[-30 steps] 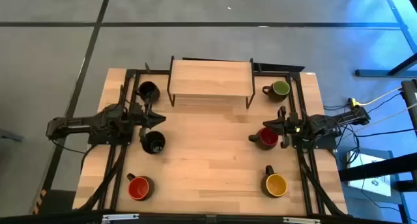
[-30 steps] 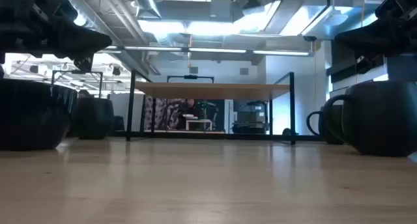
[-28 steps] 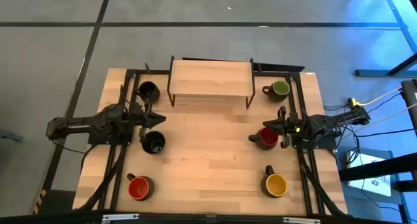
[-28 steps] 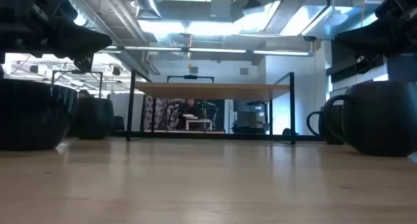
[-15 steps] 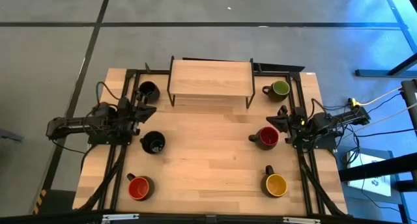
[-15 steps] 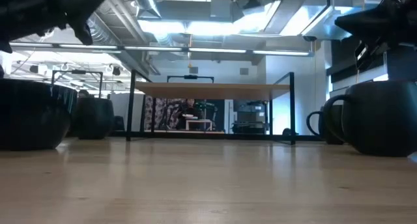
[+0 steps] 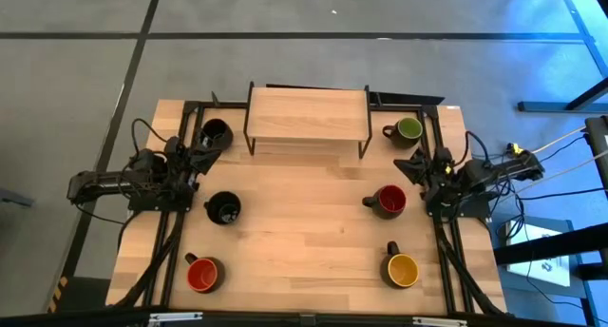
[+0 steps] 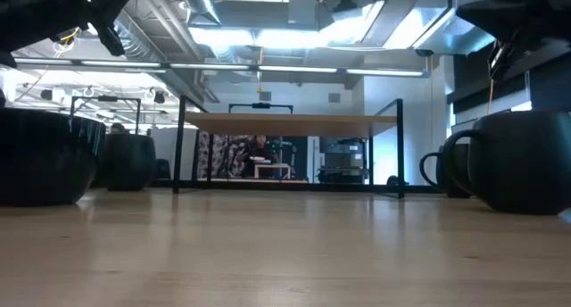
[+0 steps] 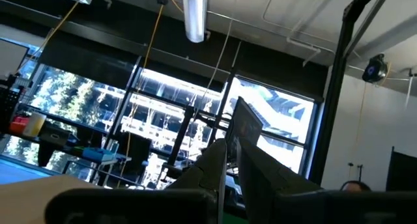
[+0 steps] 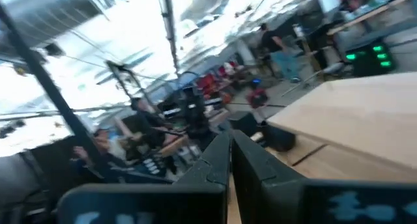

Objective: Place coffee mugs
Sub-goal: Put the red mug on the shelf

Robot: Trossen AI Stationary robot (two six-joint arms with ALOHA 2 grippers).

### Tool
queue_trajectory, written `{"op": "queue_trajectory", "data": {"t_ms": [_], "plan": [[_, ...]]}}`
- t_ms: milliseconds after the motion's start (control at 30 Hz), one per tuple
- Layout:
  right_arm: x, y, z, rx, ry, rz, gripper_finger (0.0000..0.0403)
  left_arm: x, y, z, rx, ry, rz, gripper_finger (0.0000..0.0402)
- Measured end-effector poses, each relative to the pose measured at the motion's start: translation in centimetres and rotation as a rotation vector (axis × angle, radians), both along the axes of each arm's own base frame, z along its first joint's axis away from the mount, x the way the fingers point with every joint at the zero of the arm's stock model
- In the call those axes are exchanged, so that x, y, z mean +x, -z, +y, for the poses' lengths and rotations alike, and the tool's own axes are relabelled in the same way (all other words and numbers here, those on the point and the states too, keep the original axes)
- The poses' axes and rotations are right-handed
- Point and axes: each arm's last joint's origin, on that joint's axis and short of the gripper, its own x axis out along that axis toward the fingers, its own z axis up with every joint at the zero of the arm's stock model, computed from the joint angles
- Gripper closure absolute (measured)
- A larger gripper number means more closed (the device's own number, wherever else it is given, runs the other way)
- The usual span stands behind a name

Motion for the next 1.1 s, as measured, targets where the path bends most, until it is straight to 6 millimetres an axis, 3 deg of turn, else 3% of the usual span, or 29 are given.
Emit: {"op": "queue_trajectory", "data": {"t_ms": [200,433,600,800,1100], "plan": [[1.4,-4.0,0.4,-0.027,0.024,0.133,0.0398,-0.1,-0.2,0.0,-0.015,-0.015,-0.023,0.037],[4.4,-9.3,1.4,-0.036,0.0,0.345,0.0398,-0.5,-0.8,0.0,-0.002,-0.018,-0.094,0.037],[6.6,-11.5,2.2,-0.037,-0.022,0.511,0.0398,-0.5,-0.7,0.1,-0.017,-0.048,-0.094,0.037],[8.6,-12.0,3.3,0.039,-0.149,0.758,0.0398,-0.5,-0.7,0.1,-0.022,-0.051,-0.09,0.037],[8.4,-9.1,3.8,0.287,-0.148,1.19,0.0398,-0.5,-0.6,0.2,-0.036,-0.067,-0.085,0.037]]}}
